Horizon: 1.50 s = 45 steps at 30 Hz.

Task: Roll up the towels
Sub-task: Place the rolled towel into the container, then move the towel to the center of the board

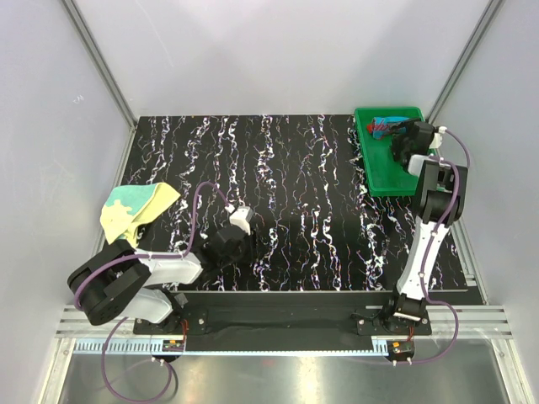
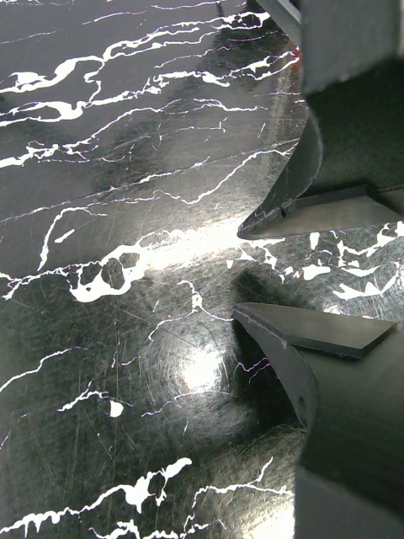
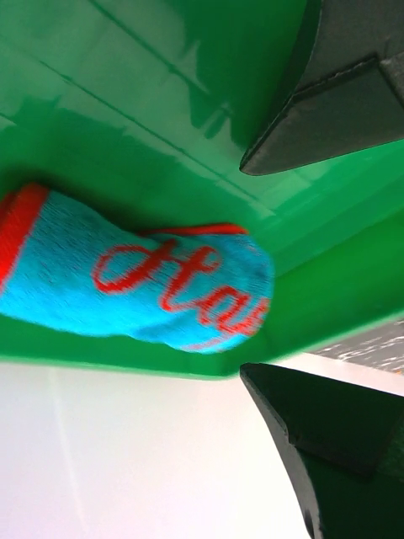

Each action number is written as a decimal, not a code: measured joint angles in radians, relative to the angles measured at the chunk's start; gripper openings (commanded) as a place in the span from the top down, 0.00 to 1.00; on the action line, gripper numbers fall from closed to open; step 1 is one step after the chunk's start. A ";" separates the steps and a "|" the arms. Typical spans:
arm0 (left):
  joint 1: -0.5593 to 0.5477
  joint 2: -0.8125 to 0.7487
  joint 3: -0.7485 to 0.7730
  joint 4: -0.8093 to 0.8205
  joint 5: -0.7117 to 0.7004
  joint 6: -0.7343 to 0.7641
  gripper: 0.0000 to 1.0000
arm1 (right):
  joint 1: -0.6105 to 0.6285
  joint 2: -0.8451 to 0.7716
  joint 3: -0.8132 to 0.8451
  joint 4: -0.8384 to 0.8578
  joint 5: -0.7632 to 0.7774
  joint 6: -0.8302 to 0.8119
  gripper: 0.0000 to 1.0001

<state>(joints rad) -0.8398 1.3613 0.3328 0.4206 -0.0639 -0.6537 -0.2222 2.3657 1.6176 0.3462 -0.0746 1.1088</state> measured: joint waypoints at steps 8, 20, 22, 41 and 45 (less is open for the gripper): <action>-0.002 -0.008 0.000 -0.010 -0.006 -0.001 0.57 | 0.000 -0.252 -0.126 -0.090 -0.045 -0.131 0.00; 0.125 -0.151 0.336 -0.565 -0.193 -0.037 0.16 | 0.068 -0.977 -0.515 -0.198 -0.191 -0.358 0.00; 0.216 -0.151 0.453 -0.644 -0.203 -0.027 0.16 | 0.130 -1.054 -0.603 -0.225 -0.205 -0.360 0.00; 0.702 0.487 1.015 -1.106 -0.309 0.186 0.19 | 0.472 -1.255 -0.855 -0.513 -0.208 -0.397 0.00; 0.777 0.489 1.014 -1.106 -0.302 0.187 0.20 | 0.472 -1.254 -0.885 -0.522 -0.214 -0.407 0.00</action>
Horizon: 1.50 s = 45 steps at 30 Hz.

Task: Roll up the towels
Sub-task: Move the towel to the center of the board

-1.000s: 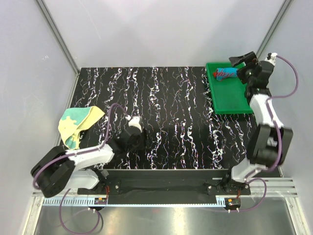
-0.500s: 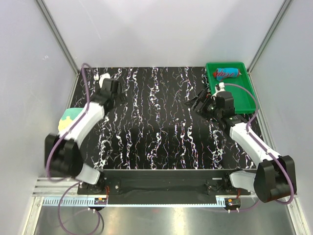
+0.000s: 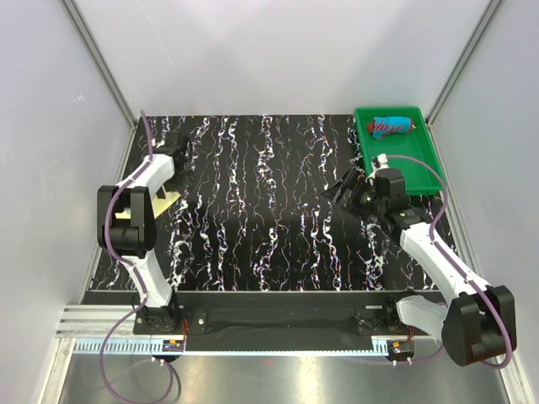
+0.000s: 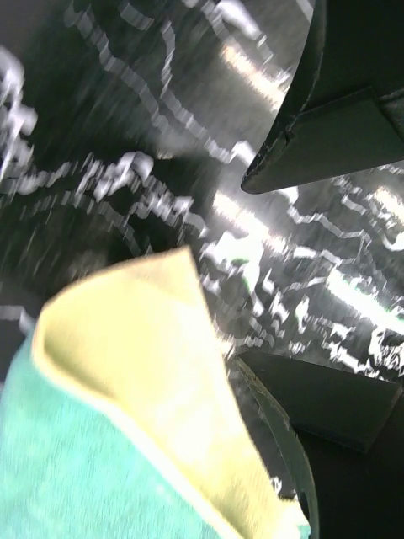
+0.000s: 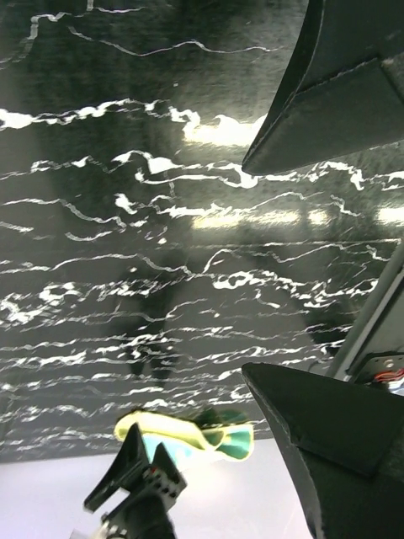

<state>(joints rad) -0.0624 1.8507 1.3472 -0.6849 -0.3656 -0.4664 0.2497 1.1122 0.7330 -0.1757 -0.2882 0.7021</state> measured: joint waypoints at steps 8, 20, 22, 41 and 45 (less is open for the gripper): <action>0.059 0.060 0.000 0.004 0.054 0.003 0.20 | 0.000 0.035 -0.010 -0.019 -0.021 -0.023 0.00; 0.117 0.108 0.006 0.023 0.135 0.002 0.35 | 0.000 0.043 -0.009 -0.090 -0.029 -0.077 0.00; 0.121 0.109 0.006 0.028 0.146 0.002 0.39 | 0.000 0.040 -0.007 -0.108 -0.029 -0.088 0.00; 0.153 0.136 0.046 0.063 0.235 0.041 1.00 | 0.000 -0.006 -0.006 -0.168 -0.027 -0.118 0.00; 0.092 0.103 0.011 0.070 0.263 0.042 1.00 | 0.000 -0.014 -0.006 -0.169 -0.027 -0.119 0.00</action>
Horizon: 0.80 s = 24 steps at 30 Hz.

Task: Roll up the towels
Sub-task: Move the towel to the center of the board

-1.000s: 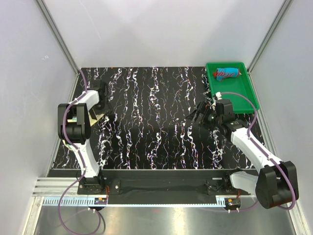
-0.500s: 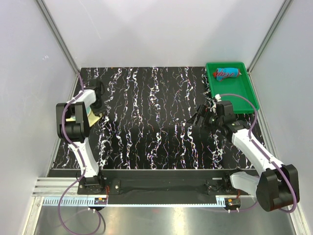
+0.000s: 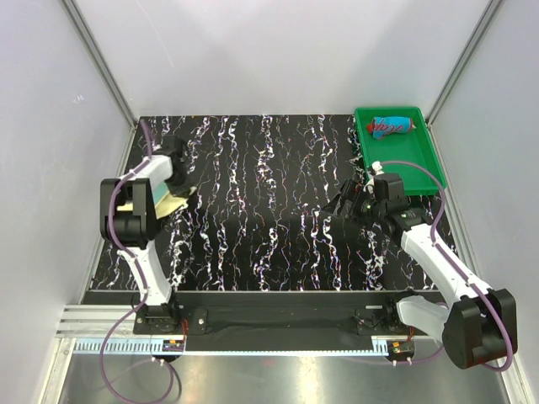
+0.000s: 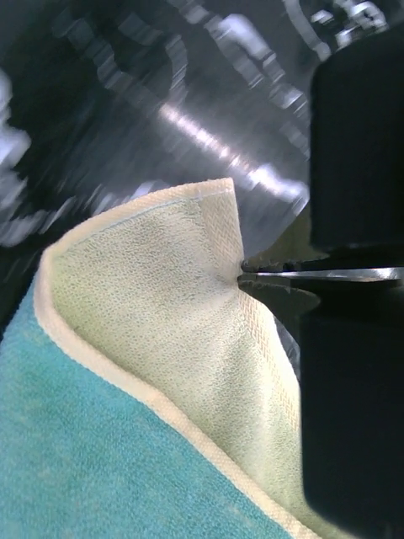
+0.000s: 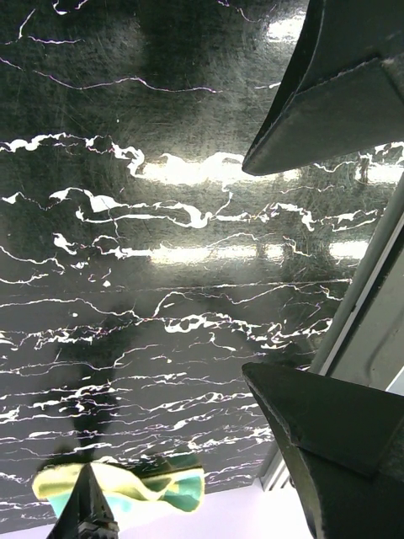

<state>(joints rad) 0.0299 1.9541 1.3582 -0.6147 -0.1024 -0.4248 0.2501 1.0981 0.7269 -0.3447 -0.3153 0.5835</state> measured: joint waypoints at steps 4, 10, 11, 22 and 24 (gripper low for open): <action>-0.153 -0.077 -0.045 0.000 0.031 -0.011 1.00 | 0.000 -0.003 0.000 0.000 0.000 0.000 0.00; -0.376 -0.174 -0.058 0.019 0.118 -0.081 1.00 | 0.000 -0.022 0.000 -0.020 0.026 -0.001 0.00; -0.415 -0.182 -0.056 0.022 0.130 -0.100 1.00 | 0.000 -0.028 0.000 -0.028 0.034 -0.003 0.00; -0.730 -0.106 0.040 0.069 0.249 -0.223 0.18 | 0.000 -0.039 0.000 -0.079 0.058 0.010 0.00; -0.732 -0.127 0.040 0.062 0.243 -0.220 0.15 | 0.000 -0.027 0.000 -0.068 0.039 0.020 0.00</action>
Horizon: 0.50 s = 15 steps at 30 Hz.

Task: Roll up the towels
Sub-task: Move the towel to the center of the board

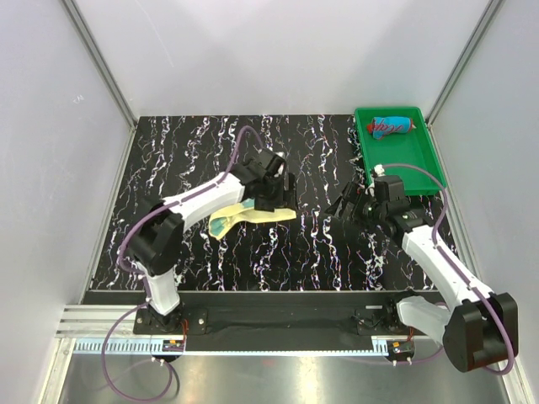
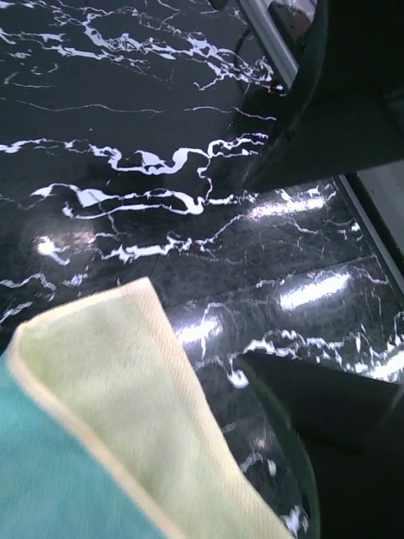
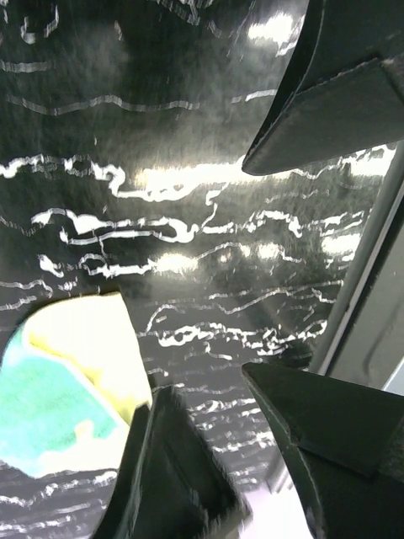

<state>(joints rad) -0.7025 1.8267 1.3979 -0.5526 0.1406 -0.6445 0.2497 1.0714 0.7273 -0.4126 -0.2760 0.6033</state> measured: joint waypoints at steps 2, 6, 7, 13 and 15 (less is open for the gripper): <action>0.015 -0.048 -0.002 -0.024 -0.029 0.008 0.14 | 0.000 0.025 0.000 0.024 -0.027 0.011 0.00; 0.054 -0.230 -0.044 -0.064 -0.142 0.042 0.15 | 0.000 0.172 0.019 0.091 -0.096 0.027 0.00; 0.072 -0.284 -0.068 -0.067 -0.172 0.051 0.15 | 0.000 0.224 0.030 0.104 -0.114 0.028 0.00; 0.275 -0.460 -0.297 -0.076 -0.249 0.071 0.17 | 0.017 0.459 0.121 0.135 -0.171 0.027 0.00; 0.333 -0.465 -0.390 -0.092 -0.262 0.072 0.17 | 0.037 0.509 0.166 0.131 -0.172 0.023 0.00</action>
<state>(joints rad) -0.3691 1.3621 1.0080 -0.6449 -0.1211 -0.5728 0.2871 1.5806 0.8936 -0.2813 -0.4484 0.6258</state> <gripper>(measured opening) 0.835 0.994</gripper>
